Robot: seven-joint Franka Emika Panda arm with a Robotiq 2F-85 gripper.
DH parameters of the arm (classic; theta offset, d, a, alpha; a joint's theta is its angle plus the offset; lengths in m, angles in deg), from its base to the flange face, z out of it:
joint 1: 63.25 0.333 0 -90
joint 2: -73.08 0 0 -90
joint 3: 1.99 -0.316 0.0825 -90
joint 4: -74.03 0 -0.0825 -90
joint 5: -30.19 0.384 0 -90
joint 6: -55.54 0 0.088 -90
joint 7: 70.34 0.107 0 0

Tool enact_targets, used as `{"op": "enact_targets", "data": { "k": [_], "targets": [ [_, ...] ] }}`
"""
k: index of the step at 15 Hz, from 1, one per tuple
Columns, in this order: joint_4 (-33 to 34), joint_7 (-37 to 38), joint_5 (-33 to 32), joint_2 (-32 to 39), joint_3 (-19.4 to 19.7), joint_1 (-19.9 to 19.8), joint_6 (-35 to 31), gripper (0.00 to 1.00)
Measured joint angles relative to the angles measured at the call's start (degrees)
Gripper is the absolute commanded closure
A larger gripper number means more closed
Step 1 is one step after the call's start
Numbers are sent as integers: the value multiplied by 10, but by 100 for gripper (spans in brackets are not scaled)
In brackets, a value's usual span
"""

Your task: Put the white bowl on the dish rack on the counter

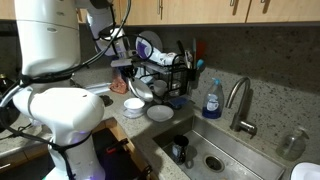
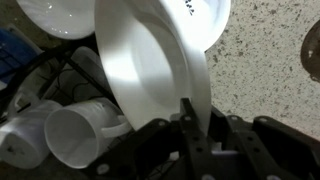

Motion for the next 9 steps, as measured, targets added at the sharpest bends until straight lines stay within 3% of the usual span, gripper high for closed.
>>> {"op": "enact_targets", "data": {
  "k": [9],
  "targets": [
    [38, -83, 0, 40, -38, 22, -15, 96]
  ]
}}
